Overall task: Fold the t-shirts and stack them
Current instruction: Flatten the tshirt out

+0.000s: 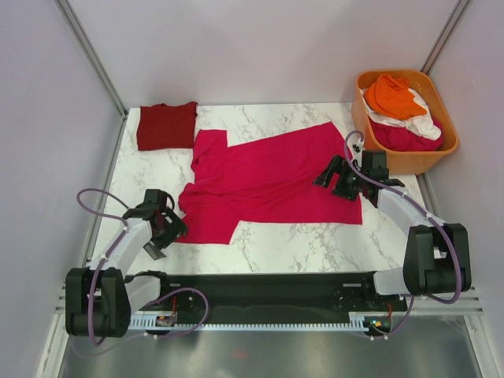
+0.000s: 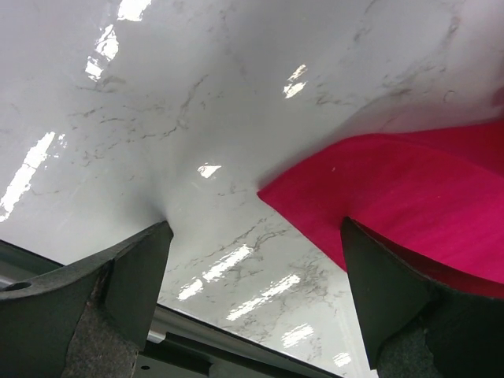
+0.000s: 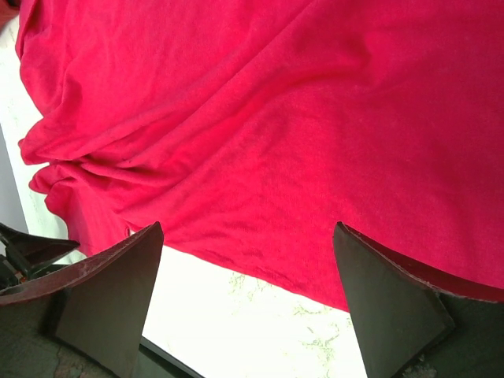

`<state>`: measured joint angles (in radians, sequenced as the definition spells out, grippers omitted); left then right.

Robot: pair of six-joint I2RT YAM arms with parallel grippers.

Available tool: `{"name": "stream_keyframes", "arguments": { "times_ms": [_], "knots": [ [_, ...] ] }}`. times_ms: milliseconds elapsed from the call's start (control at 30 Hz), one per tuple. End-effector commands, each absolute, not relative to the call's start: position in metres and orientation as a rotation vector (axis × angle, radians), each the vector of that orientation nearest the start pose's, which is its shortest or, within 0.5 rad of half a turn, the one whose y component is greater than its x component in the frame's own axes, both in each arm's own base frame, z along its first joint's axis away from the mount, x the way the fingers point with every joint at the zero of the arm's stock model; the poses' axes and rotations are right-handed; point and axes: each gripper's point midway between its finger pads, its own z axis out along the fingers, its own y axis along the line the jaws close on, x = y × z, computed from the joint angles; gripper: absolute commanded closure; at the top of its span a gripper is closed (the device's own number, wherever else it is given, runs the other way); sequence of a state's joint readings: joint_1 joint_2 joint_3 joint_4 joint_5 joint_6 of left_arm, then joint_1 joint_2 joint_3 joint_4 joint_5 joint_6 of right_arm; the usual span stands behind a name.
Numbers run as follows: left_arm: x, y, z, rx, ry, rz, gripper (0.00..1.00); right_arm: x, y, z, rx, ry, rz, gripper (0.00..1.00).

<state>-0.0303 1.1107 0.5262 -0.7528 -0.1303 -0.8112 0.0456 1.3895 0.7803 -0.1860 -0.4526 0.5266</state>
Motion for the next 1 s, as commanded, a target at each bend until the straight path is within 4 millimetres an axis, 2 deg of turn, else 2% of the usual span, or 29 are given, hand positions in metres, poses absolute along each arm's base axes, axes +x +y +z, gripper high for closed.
{"name": "stream_keyframes", "arguments": {
  "times_ms": [0,333,500,733,967],
  "knots": [
    [0.167,-0.01,0.008,-1.159,2.627,0.062,0.03,0.338,0.108,0.098,0.337,2.375,0.788,0.02],
    [0.169,-0.01,0.002,-1.174,2.68,0.102,0.03,0.34,0.106,0.097,0.346,2.377,0.773,0.02],
    [0.176,-0.01,0.003,-1.179,2.691,0.112,0.03,0.338,0.106,0.095,0.343,2.382,0.77,0.02],
    [0.192,-0.011,0.02,-1.155,2.617,0.055,0.03,0.339,0.105,0.094,0.347,2.382,0.767,0.02],
    [0.191,-0.011,0.026,-1.144,2.577,0.026,0.03,0.34,0.106,0.093,0.345,2.387,0.77,0.02]
  ]
}}
